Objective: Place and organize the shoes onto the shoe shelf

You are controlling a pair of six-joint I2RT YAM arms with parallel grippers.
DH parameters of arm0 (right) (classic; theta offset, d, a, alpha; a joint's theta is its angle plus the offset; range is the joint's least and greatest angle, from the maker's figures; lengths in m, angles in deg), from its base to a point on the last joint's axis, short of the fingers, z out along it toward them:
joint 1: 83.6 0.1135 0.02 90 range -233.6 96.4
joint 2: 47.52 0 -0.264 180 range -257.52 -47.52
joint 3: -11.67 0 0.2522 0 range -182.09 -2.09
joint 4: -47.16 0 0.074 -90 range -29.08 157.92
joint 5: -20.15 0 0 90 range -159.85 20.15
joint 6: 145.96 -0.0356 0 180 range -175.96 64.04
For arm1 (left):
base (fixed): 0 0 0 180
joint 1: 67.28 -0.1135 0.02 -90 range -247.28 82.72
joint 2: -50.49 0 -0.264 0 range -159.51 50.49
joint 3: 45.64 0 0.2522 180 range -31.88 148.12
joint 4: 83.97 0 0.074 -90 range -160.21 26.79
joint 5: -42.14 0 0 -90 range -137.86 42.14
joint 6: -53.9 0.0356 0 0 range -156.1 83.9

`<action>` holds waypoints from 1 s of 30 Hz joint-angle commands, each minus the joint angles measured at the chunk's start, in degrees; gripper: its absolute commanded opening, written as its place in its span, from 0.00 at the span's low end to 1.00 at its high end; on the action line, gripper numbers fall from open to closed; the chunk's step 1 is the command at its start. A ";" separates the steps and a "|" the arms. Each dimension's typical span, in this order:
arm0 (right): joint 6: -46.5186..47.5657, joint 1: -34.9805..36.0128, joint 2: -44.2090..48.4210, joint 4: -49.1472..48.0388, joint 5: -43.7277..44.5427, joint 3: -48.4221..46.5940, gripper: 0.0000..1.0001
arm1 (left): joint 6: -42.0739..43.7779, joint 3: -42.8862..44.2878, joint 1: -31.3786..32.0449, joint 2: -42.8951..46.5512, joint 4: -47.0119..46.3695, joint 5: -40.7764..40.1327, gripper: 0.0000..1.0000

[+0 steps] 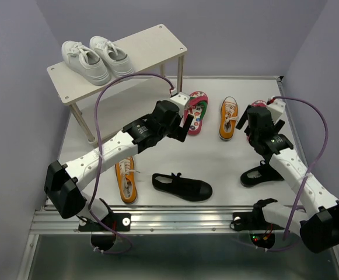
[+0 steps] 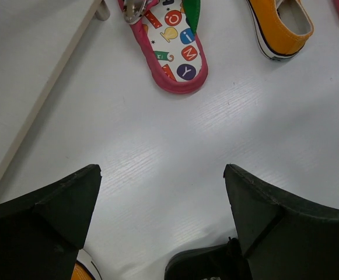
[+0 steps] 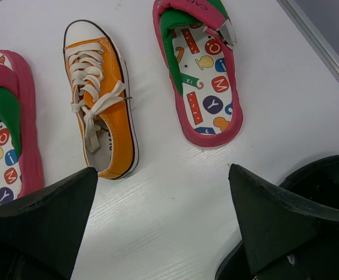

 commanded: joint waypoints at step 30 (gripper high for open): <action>-1.20 -0.01 8.89 1.40 3.94 1.29 1.00 | -16.31 33.64 3.52 -35.42 -0.69 -15.97 0.86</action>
